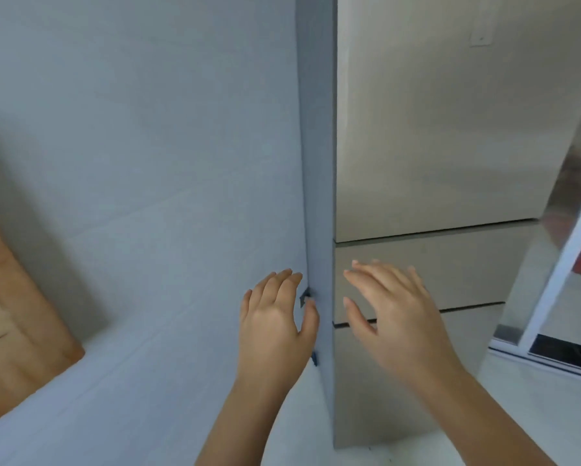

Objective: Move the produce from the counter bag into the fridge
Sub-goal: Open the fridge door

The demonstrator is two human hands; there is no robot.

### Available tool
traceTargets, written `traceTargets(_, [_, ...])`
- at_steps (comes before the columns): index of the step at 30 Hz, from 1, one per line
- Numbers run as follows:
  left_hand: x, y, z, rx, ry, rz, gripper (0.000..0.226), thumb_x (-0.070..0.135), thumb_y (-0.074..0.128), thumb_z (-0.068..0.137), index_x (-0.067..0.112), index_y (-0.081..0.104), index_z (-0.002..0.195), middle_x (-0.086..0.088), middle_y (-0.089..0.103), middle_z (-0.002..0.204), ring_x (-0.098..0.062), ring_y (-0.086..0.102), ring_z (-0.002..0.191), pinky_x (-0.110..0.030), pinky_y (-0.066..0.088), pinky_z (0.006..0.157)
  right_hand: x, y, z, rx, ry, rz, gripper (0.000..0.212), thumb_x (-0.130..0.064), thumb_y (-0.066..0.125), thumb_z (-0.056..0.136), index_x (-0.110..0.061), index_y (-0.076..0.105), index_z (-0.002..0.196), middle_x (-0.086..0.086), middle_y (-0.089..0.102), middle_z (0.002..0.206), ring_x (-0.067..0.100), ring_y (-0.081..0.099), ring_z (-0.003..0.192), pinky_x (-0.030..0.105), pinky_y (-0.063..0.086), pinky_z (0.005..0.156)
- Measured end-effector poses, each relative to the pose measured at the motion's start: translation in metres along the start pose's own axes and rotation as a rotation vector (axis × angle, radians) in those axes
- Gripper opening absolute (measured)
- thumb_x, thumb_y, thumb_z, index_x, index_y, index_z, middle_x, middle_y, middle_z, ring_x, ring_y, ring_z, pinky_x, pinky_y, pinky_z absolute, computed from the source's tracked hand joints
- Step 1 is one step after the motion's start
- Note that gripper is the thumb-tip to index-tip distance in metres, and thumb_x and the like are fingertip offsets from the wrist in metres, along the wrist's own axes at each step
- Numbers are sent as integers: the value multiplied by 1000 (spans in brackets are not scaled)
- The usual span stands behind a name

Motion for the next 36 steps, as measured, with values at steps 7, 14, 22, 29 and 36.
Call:
traceTargets(7, [9,85,75,-64,-32,-163,54,42,35,82,11,59,120,-5,61,122,-23,53,115,-34,35,99,83,32,38,52,12,-54,37,-29,44,79,-8,70,96,7,70,103,28,66,95,53,47,83])
traceTargets(14, [-1,163,155,-113,-167,-331,38,22,51,91,16,49,129,3,51,132,-11,42,124,-20,30,101,160,82,80,13,13,-33,38,-31,42,79,-11,70,97,5,70,104,26,66,97,55,45,84])
traceTargets(22, [-35,210,207,-71,-349,-566,44,24,55,90,24,43,133,9,49,130,-6,43,121,-17,30,91,193,127,121,-6,14,7,41,-32,41,80,-12,70,100,3,70,106,26,65,98,55,45,85])
traceTargets(29, [-51,236,236,-53,-435,-796,40,17,59,89,20,47,127,5,59,118,-9,56,108,-29,45,93,205,154,140,-38,44,19,40,-33,41,78,-14,71,98,1,70,104,24,66,96,54,47,83])
traceTargets(36, [-58,247,244,-15,-460,-940,27,14,62,86,19,61,112,0,67,106,-17,61,103,-35,49,91,207,165,148,-59,71,33,41,-34,41,79,-15,70,99,1,70,104,23,66,97,53,47,83])
Point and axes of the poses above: each hand's wrist, its own z-axis towards the middle knuckle, its own y-axis out of the palm, x = y × z, the point moved 10 cm from there along z, towards the middle knuckle
